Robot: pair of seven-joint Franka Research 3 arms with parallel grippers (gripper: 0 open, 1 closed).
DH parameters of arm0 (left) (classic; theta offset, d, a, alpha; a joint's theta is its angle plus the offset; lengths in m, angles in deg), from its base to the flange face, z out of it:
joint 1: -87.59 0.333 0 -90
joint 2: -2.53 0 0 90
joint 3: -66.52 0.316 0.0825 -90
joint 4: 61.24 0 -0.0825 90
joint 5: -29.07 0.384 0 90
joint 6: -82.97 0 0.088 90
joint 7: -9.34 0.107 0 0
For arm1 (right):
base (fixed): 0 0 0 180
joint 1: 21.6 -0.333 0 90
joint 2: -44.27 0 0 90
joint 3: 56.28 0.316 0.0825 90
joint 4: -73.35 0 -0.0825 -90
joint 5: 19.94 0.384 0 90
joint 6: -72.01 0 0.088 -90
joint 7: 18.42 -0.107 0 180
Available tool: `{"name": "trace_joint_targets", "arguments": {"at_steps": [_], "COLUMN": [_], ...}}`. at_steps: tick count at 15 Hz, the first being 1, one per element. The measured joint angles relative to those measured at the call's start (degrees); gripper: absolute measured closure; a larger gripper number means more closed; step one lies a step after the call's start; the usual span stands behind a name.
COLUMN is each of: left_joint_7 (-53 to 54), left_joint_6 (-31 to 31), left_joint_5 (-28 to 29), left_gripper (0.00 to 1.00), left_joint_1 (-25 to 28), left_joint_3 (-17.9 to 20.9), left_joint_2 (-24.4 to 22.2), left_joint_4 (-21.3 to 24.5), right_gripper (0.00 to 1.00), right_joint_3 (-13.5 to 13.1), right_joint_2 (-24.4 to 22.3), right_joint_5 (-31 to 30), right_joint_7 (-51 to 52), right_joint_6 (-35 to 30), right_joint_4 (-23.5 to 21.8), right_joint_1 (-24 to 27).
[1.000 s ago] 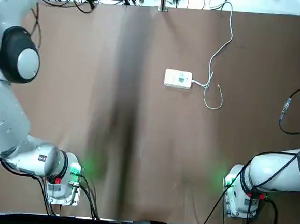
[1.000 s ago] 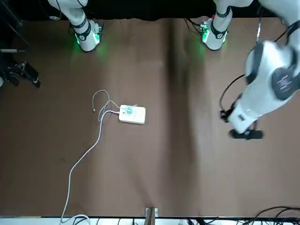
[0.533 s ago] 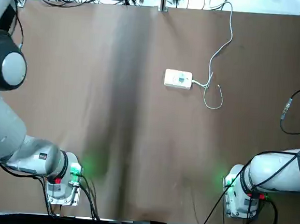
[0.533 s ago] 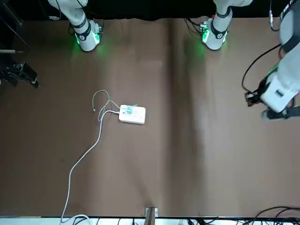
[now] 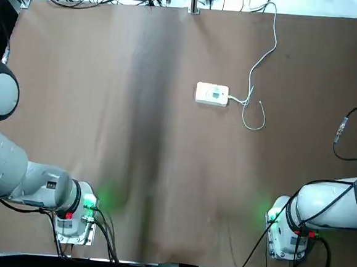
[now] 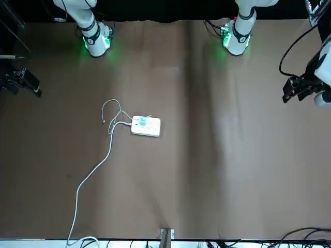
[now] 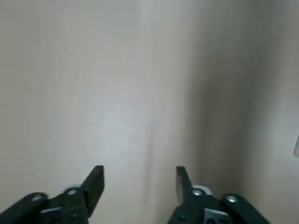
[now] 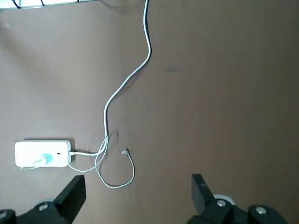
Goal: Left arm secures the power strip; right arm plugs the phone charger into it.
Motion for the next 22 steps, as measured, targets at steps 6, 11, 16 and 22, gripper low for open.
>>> {"name": "trace_joint_targets", "arguments": {"at_steps": [6, 11, 16, 22], "left_joint_7": [1.70, 1.80, 1.80, 1.80], "left_joint_6": [0.02, 0.28, 2.75, 3.53], "left_joint_5": [-0.08, -0.37, -1.19, -3.83], "left_gripper": [0.00, 0.00, 0.00, 0.00], "left_joint_1": [2.81, 3.98, 4.03, 5.86], "left_joint_3": [0.04, 0.08, -0.03, 0.07], "left_joint_2": [-0.61, -1.56, -5.07, -5.16], "left_joint_4": [0.00, 0.83, 5.48, 7.11], "right_gripper": [0.00, 0.00, 0.00, 0.00], "right_joint_3": [-1.43, -1.69, -1.73, -1.79], "right_joint_2": [0.19, 0.20, 0.62, 0.83], "right_joint_5": [0.00, 0.00, 0.00, 0.00], "right_joint_7": [0.05, 0.05, 0.05, 0.05], "right_joint_6": [-0.33, -0.34, -0.19, 0.05], "right_joint_4": [-0.20, -0.23, -0.24, -0.23], "right_joint_1": [-0.50, -0.50, -0.49, -0.49]}}
